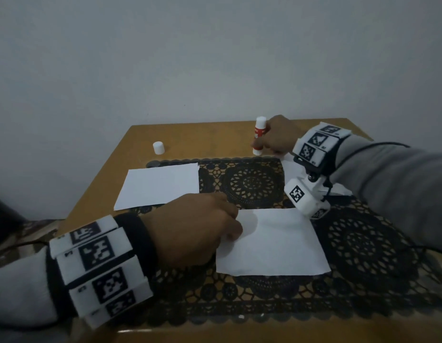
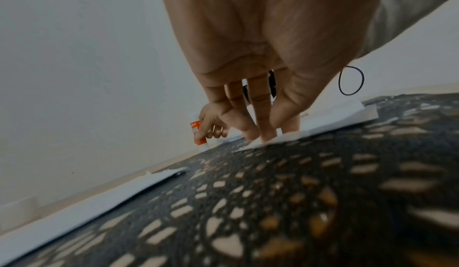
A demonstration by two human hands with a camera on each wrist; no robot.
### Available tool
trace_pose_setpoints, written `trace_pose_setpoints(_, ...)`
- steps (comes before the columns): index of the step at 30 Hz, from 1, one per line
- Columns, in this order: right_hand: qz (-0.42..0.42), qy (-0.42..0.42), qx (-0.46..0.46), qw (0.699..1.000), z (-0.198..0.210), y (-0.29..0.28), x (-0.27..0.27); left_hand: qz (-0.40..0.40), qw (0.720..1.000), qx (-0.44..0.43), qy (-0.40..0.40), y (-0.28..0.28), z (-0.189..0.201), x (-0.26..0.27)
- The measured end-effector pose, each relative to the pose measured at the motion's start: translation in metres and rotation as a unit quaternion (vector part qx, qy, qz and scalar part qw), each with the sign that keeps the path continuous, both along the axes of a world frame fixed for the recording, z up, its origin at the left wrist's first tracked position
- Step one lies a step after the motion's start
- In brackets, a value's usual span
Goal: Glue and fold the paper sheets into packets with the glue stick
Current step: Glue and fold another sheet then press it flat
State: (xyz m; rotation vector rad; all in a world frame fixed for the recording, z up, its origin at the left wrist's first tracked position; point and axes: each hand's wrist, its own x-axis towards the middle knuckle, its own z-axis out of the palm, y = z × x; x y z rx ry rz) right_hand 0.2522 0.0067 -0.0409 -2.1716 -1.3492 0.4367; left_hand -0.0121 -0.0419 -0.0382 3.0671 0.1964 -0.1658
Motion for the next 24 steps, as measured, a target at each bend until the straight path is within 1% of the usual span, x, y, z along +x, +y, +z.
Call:
trace_pose_setpoints(3,0.003,-0.014,0.023,1.0,-0.002,-0.003,0.002,0.012,1.0,0.007,0.009,-0.003,0.0,0.005)
trace_pose_setpoints(5,0.03,-0.031,0.045,0.998,0.004,-0.015,0.0,0.02,0.999,0.032,0.035,-0.008,0.001,0.006)
trace_pose_setpoints(7,0.077,-0.072,0.04,0.994,0.014,-0.033,-0.005,0.024,0.996,0.055,0.066,-0.017,0.002,0.003)
trace_pose_setpoints(9,0.141,-0.104,0.001,0.985,0.024,-0.054,-0.011,0.029,0.994,0.067,0.088,-0.029,0.003,-0.001)
trace_pose_setpoints(11,0.212,-0.091,-0.035,0.972,0.033,-0.076,-0.02,0.037,0.991,0.071,0.103,-0.041,0.003,-0.004)
trace_pose_setpoints(13,0.25,-0.084,-0.025,0.964,0.039,-0.094,-0.031,0.049,0.986,0.078,0.14,-0.049,-0.001,-0.007)
trace_pose_setpoints(15,0.257,-0.087,0.025,0.962,0.043,-0.105,-0.044,0.058,0.979,0.094,0.172,-0.056,-0.005,-0.01)
trace_pose_setpoints(17,0.261,-0.084,0.063,0.96,0.041,-0.112,-0.056,0.069,0.975,0.101,0.186,-0.06,-0.007,-0.013)
trace_pose_setpoints(21,0.254,-0.089,0.052,0.962,0.026,-0.111,-0.08,0.071,0.978,0.091,0.172,-0.058,-0.007,-0.013)
trace_pose_setpoints(24,0.256,-0.092,0.032,0.962,0.014,-0.107,-0.098,0.06,0.984,0.089,0.14,-0.054,-0.004,-0.011)
